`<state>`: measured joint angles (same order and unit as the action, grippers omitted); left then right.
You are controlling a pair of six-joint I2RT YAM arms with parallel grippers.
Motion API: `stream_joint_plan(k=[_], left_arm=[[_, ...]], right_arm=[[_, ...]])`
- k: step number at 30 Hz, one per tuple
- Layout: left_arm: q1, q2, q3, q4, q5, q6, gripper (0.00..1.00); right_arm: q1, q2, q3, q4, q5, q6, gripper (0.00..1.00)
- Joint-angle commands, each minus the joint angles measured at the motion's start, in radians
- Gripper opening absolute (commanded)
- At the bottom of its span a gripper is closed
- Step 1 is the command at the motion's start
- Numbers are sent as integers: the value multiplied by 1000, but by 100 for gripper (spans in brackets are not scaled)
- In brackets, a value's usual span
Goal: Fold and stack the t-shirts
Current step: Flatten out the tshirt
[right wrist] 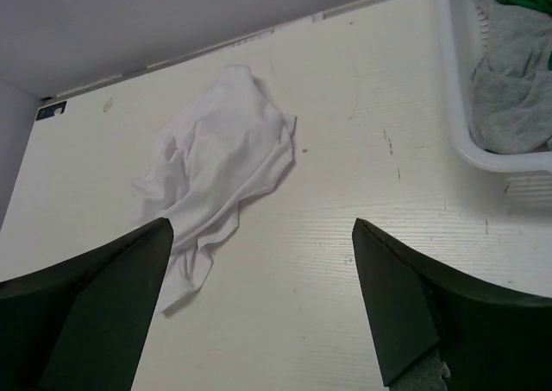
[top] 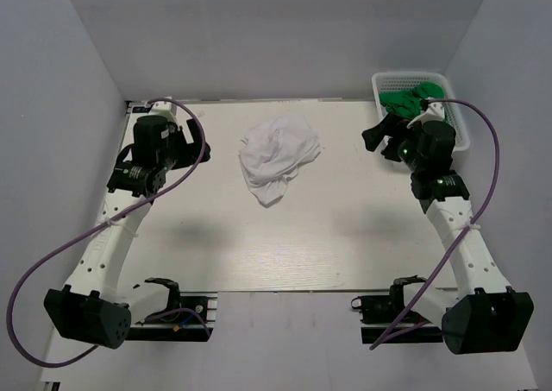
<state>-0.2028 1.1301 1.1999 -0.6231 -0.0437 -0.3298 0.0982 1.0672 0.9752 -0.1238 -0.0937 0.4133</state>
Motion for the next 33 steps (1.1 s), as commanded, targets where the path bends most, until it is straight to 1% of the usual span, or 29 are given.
stream_joint_plan(k=[1, 3, 5, 6, 7, 9, 10, 11, 12, 13, 14, 15, 16, 17, 18, 19, 20, 21, 22, 23, 24, 25, 26, 27, 28, 29, 30, 32, 33], left_arm=[[-1, -14, -28, -38, 25, 0, 100], [-1, -1, -39, -38, 53, -11, 100], [-10, 32, -51, -29, 123, -29, 100], [-10, 42, -60, -12, 157, -29, 100], [-10, 51, -72, 0, 219, -38, 100], [-20, 83, -123, 60, 303, -54, 100], [-20, 100, -158, 83, 379, -78, 100], [-30, 118, -174, 136, 415, -90, 100], [-52, 140, -186, 164, 480, -103, 100], [-64, 190, -198, 190, 510, -112, 100], [-91, 218, -198, 227, 536, -121, 100], [-105, 244, -198, 246, 582, -121, 100], [-119, 269, -198, 262, 596, -135, 100], [-135, 311, -198, 278, 596, -135, 100], [-161, 333, -183, 278, 581, -135, 100], [-173, 353, -160, 278, 559, -135, 100], [-185, 393, -148, 249, 494, -135, 100], [-196, 416, -137, 234, 461, -135, 100], [-214, 440, -114, 218, 429, -135, 100], [-214, 465, -103, 206, 386, -135, 100], [-230, 493, -91, 180, 369, -124, 100], [-242, 549, -60, 168, 351, -124, 100], [-242, 578, -43, 157, 341, -124, 100], [-253, 605, -7, 146, 341, -124, 100], [-263, 631, 7, 146, 341, -124, 100], [-264, 675, 19, 146, 341, -124, 100], [-273, 694, 29, 146, 341, -115, 100], [-283, 758, 64, 161, 315, -115, 100], [-284, 779, 94, 161, 305, -129, 100]], right_arm=[[0, 17, 42, -1, -38, 27, 90], [-2, 17, 16, 21, -29, 12, 90], [-3, 14, -15, 55, -50, -68, 90], [-2, 11, -20, 52, -40, -140, 90], [-2, 11, -20, 40, -28, -148, 90], [-2, 19, -13, 30, 58, -145, 90], [-2, 39, 2, 15, 61, -175, 90], [1, 71, 14, 6, 63, -188, 90], [3, 92, 26, -17, 68, -195, 90], [5, 115, 67, -55, 28, -212, 90], [5, 191, 119, -77, 3, -226, 90], [6, 220, 173, -117, -12, -232, 90], [8, 244, 193, -126, -93, -244, 90], [9, 307, 230, -123, -112, -243, 90], [15, 325, 252, -108, -126, -240, 90], [20, 355, 261, -82, -174, -240, 90], [34, 390, 295, -65, -178, -234, 90], [37, 407, 315, -62, -195, -238, 90], [43, 456, 335, -65, -196, -237, 90], [49, 482, 414, -76, -192, -249, 90], [72, 573, 442, -95, -190, -257, 90], [78, 606, 473, -123, -180, -283, 90], [93, 637, 543, -143, -178, -297, 90], [118, 731, 612, -154, -172, -307, 90], [139, 763, 684, -172, -161, -312, 90], [152, 792, 721, -181, -137, -345, 90], [161, 857, 835, -197, -120, -350, 90], [202, 1008, 936, -267, -74, -387, 90], [210, 1045, 1071, -283, -61, -393, 90]])
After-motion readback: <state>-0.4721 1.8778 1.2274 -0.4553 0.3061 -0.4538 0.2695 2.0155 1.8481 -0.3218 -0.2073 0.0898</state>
